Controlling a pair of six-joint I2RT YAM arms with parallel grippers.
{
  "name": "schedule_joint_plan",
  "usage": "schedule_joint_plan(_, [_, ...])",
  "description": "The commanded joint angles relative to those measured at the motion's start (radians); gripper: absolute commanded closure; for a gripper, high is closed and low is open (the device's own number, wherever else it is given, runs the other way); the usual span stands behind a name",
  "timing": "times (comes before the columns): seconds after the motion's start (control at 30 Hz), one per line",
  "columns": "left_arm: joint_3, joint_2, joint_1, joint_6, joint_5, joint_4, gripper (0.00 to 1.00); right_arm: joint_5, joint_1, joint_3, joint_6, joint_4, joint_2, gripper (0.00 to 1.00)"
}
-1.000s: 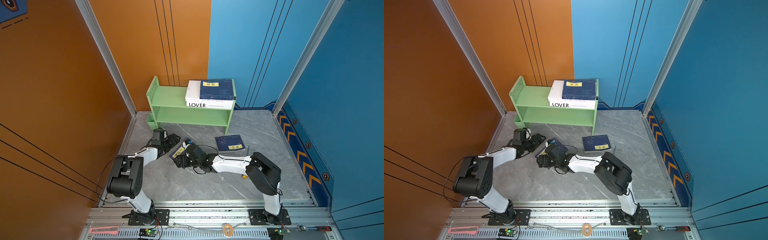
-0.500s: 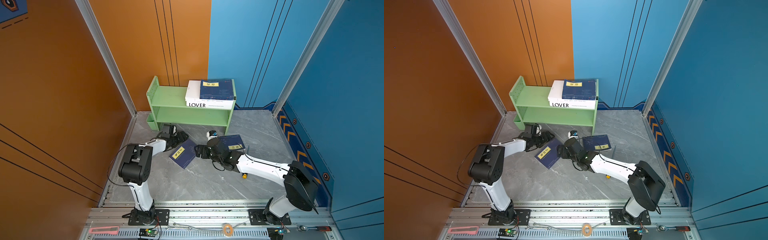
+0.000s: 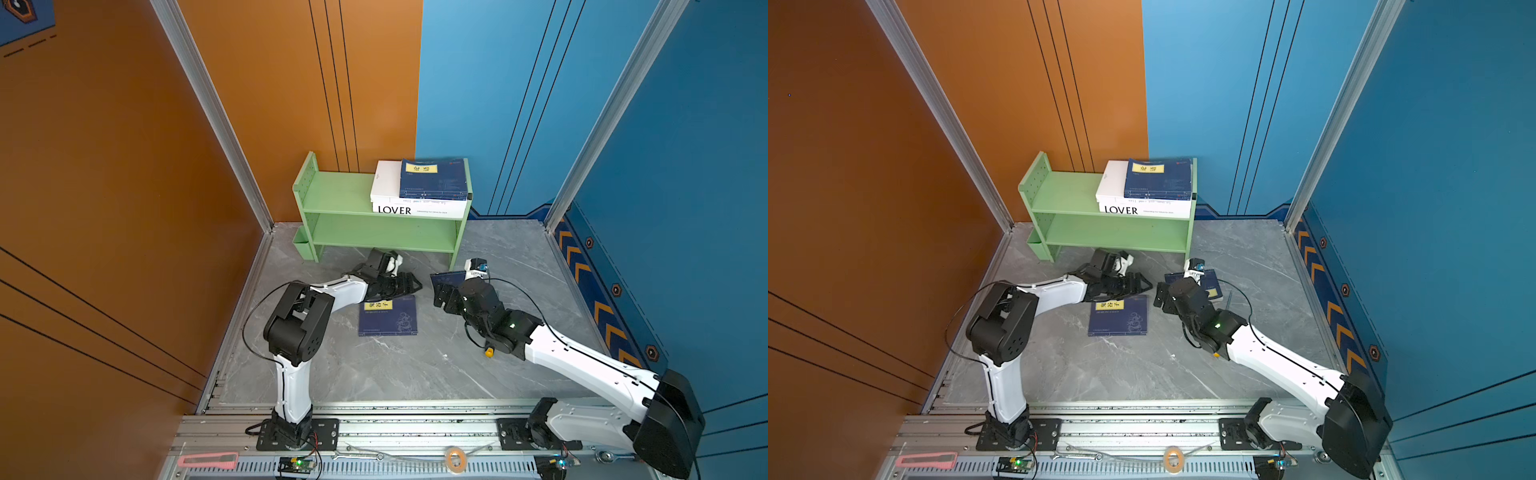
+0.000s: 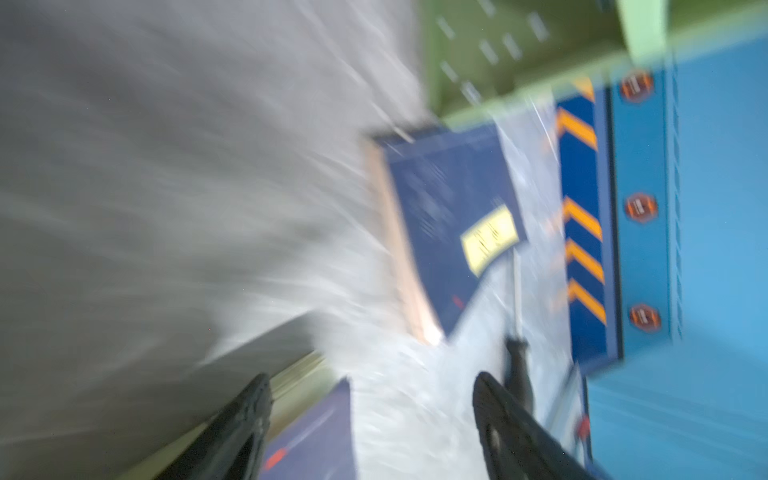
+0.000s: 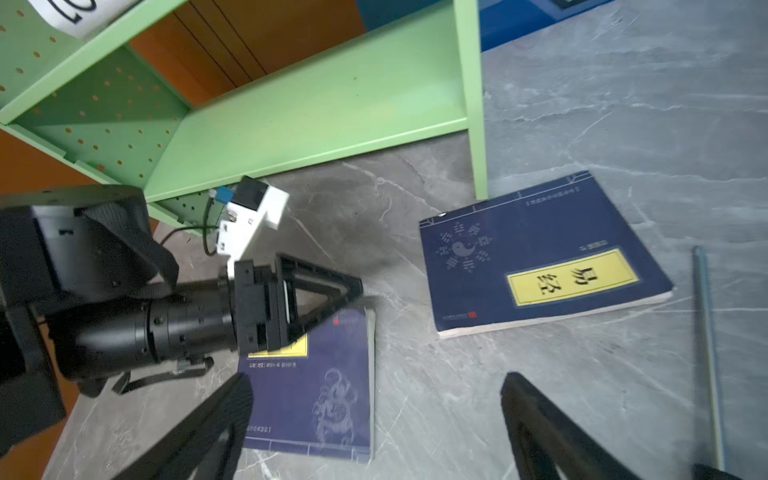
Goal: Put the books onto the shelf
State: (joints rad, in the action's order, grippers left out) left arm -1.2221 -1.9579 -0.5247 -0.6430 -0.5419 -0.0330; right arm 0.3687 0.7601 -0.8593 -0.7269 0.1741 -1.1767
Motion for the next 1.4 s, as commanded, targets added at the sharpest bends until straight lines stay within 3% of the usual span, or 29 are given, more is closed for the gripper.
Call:
schedule_joint_plan(0.0, [-0.002,0.031,-0.058,0.023,-0.085,0.034,0.23,0.055,-0.019,0.018,0.032,0.071,0.051,0.05])
schedule_joint_plan(0.17, [0.078,0.159,-0.026,-0.029,-0.049,-0.020,0.23,0.051,-0.027,0.035,0.040,0.055,0.069,0.04])
schedule_joint_plan(0.37, [0.283,0.376,0.085,-0.195,-0.023,-0.129,0.24,-0.005,-0.031,0.011,0.052,-0.003,-0.021,0.04])
schedule_joint_plan(0.63, [0.572,0.586,0.089,-0.445,0.094,-0.157,0.25,-0.148,-0.037,-0.200,0.116,-0.011,-0.356,0.08])
schedule_joint_plan(0.9, [0.718,0.826,0.098,-0.489,0.202,0.012,0.20,-0.262,-0.018,-0.387,0.149,-0.067,-0.634,0.07])
schedule_joint_plan(1.17, [0.757,0.804,0.109,-0.522,0.238,-0.043,0.17,-0.286,0.005,-0.522,0.142,-0.026,-0.814,0.05])
schedule_joint_plan(1.37, [0.766,0.707,0.109,-0.562,0.234,-0.121,0.18,-0.320,0.014,-0.546,0.124,-0.012,-0.869,0.12])
